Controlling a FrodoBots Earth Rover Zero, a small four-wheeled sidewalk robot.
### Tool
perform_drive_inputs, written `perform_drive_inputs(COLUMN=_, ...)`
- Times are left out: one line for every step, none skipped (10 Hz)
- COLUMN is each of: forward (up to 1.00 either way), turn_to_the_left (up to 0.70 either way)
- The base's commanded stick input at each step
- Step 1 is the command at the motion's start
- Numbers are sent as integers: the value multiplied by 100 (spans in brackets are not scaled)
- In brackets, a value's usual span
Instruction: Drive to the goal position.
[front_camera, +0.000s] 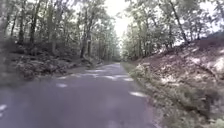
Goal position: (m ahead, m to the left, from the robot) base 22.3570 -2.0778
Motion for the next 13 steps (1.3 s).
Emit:
perform_drive_inputs(forward=70, turn_to_the_left=-9)
perform_drive_inputs(forward=70, turn_to_the_left=-12)
perform_drive_inputs(forward=70, turn_to_the_left=-13)
perform_drive_inputs(forward=70, turn_to_the_left=-3)
perform_drive_inputs(forward=70, turn_to_the_left=0)
perform_drive_inputs(forward=70, turn_to_the_left=0)
perform_drive_inputs(forward=70, turn_to_the_left=0)
perform_drive_inputs(forward=70, turn_to_the_left=0)
perform_drive_inputs(forward=70, turn_to_the_left=0)
perform_drive_inputs(forward=70, turn_to_the_left=0)
perform_drive_inputs(forward=70, turn_to_the_left=0)
perform_drive_inputs(forward=70, turn_to_the_left=0)
perform_drive_inputs(forward=70, turn_to_the_left=-1)
